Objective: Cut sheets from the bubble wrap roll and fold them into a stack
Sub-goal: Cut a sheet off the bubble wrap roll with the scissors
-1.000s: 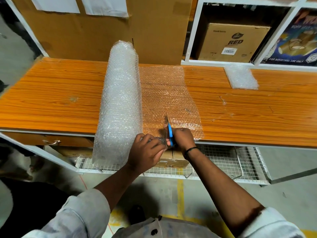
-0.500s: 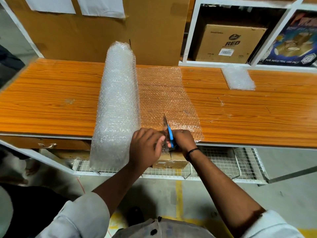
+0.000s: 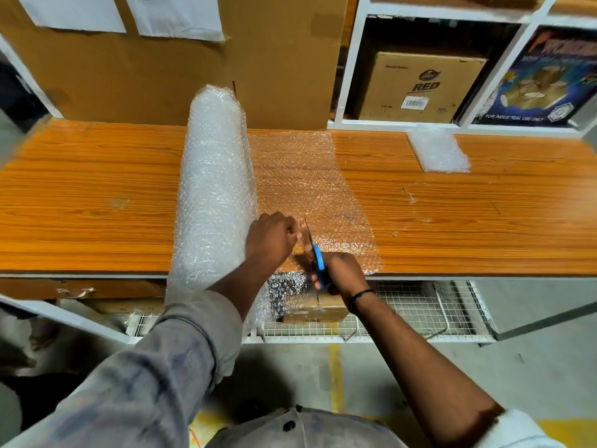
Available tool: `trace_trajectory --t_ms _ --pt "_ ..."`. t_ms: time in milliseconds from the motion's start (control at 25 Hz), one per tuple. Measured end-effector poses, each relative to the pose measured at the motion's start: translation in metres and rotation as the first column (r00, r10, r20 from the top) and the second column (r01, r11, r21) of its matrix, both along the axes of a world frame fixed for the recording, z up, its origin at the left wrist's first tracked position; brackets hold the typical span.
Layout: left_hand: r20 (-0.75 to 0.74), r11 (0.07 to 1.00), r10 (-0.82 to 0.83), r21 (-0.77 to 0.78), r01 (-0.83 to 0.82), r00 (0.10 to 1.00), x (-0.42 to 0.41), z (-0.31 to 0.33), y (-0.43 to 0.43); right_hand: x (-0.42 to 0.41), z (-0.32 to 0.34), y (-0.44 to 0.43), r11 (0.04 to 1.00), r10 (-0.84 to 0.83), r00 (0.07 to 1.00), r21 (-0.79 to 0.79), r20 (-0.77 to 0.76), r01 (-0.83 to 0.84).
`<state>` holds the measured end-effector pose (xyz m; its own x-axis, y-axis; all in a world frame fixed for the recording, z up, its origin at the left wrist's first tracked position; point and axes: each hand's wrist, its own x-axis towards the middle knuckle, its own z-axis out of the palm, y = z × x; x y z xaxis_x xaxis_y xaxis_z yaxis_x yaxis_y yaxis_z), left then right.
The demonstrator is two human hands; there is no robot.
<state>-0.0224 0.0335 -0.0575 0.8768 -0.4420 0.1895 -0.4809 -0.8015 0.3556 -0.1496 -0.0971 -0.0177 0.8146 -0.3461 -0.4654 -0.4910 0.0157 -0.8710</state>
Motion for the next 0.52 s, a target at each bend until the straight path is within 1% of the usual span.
trace_trajectory --t_ms 280,520 --pt "0.049 0.998 -0.011 -0.069 0.014 0.999 0.000 -0.015 0.005 0.012 0.001 0.002 0.999 -0.017 1.000 -0.042 0.009 0.018" --pt "0.076 0.995 -0.038 -0.094 0.045 0.996 0.000 -0.019 0.007 0.016 0.000 0.000 0.997 0.017 0.999 -0.076 0.040 -0.014"
